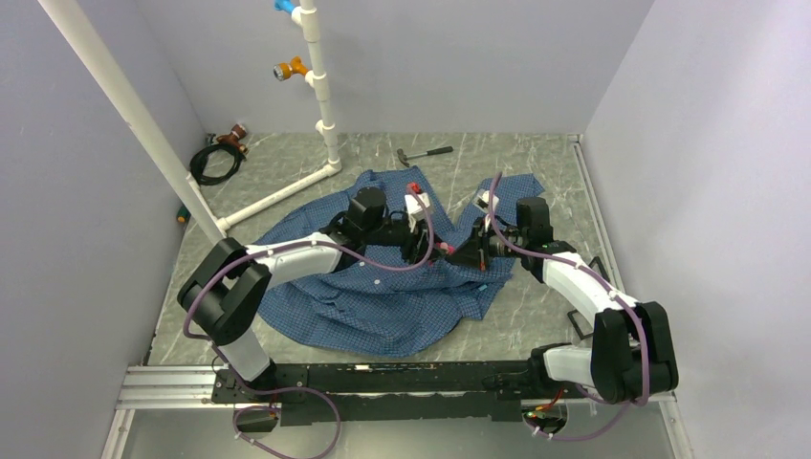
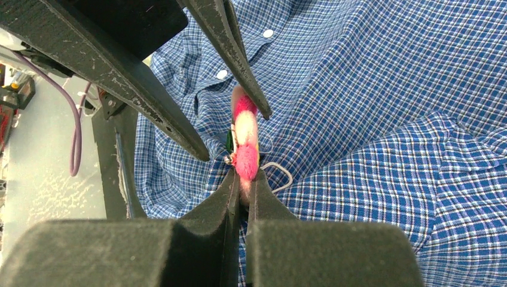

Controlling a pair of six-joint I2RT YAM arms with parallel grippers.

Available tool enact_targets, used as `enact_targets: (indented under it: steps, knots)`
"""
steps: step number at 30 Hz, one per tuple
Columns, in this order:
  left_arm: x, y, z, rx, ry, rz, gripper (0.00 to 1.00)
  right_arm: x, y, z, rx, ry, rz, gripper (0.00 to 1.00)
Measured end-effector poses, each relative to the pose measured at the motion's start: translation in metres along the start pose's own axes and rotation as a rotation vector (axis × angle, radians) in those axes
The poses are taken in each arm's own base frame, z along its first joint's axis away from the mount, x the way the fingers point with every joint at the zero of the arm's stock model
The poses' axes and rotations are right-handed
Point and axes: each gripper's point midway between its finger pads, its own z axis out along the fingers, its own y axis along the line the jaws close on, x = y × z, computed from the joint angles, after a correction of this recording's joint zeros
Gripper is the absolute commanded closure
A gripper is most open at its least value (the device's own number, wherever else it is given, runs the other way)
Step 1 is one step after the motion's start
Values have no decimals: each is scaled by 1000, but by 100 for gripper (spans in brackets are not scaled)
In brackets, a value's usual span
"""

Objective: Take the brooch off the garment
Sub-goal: Remove the brooch from the clothes.

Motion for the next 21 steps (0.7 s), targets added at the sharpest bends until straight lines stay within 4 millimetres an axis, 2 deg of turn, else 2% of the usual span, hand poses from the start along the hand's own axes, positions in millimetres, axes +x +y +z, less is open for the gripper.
enact_targets:
  steps: [11,15,21]
  knots:
    - [6,0,8,-22,14,-2,59,1,-1,0,-1,3,6,100]
    - [11,1,11,-26,24,-8,75,2,-2,0,7,7,10,100]
    - [10,1,13,-35,26,1,87,3,-3,0,16,9,12,100]
